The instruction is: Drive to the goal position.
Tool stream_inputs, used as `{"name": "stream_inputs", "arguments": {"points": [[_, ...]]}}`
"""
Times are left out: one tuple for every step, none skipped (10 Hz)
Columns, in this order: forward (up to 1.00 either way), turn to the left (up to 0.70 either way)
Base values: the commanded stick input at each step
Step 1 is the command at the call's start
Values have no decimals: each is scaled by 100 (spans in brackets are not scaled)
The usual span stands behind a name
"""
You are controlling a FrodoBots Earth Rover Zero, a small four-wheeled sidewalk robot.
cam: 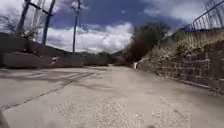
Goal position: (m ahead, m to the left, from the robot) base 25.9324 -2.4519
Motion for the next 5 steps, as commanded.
{"name": "stream_inputs", "arguments": {"points": [[100, 0], [100, 0], [100, 0], [100, 0], [100, 0]]}}
